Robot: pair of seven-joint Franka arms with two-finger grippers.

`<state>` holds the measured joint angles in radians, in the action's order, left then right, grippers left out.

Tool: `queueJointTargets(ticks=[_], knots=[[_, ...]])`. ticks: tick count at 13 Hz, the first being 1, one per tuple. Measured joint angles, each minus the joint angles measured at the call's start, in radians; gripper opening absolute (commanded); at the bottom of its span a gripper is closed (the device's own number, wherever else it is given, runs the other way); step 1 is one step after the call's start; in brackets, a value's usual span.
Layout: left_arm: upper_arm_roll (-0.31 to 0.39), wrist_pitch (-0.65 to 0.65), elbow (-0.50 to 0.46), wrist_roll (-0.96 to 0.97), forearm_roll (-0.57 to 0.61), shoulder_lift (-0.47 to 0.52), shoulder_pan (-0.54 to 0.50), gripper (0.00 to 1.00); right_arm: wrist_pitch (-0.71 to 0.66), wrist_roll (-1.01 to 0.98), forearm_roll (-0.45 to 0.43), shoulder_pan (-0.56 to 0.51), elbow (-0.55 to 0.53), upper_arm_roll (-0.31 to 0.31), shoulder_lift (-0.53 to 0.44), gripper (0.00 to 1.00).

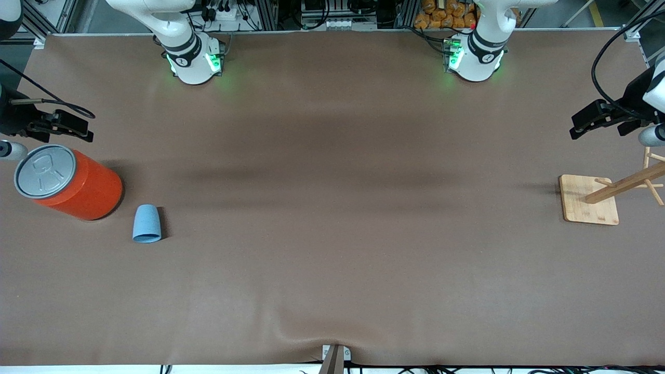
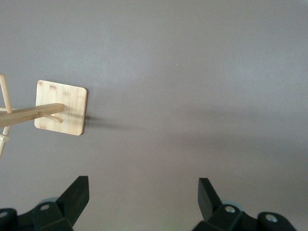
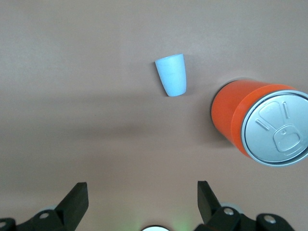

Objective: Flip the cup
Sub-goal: 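Move the right gripper down toward the light blue cup, then close the right gripper around the rim of the blue cup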

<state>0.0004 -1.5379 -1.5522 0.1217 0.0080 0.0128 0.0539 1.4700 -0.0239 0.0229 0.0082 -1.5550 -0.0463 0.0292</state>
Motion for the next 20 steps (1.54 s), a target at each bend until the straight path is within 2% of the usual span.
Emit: queueJointTargets(ticks=[9, 13, 16, 20], knots=[[0.000, 0.005, 0.000, 0.000, 0.000, 0.000, 0.000, 1.00, 0.024, 0.002, -0.001, 0.000, 0.002, 0.002, 0.004, 1.00], [0.000, 0.007, 0.000, 0.000, 0.000, 0.000, 0.000, 1.00, 0.072, 0.002, -0.001, -0.002, -0.034, 0.001, 0.034, 1.00], [0.000, 0.007, -0.001, 0.000, 0.000, -0.001, -0.002, 1.00, 0.178, -0.003, -0.001, -0.007, -0.087, 0.001, 0.116, 1.00], [0.000, 0.008, -0.002, 0.000, 0.000, -0.004, -0.004, 1.00, 0.315, -0.018, -0.002, -0.010, -0.097, 0.001, 0.269, 1.00]])
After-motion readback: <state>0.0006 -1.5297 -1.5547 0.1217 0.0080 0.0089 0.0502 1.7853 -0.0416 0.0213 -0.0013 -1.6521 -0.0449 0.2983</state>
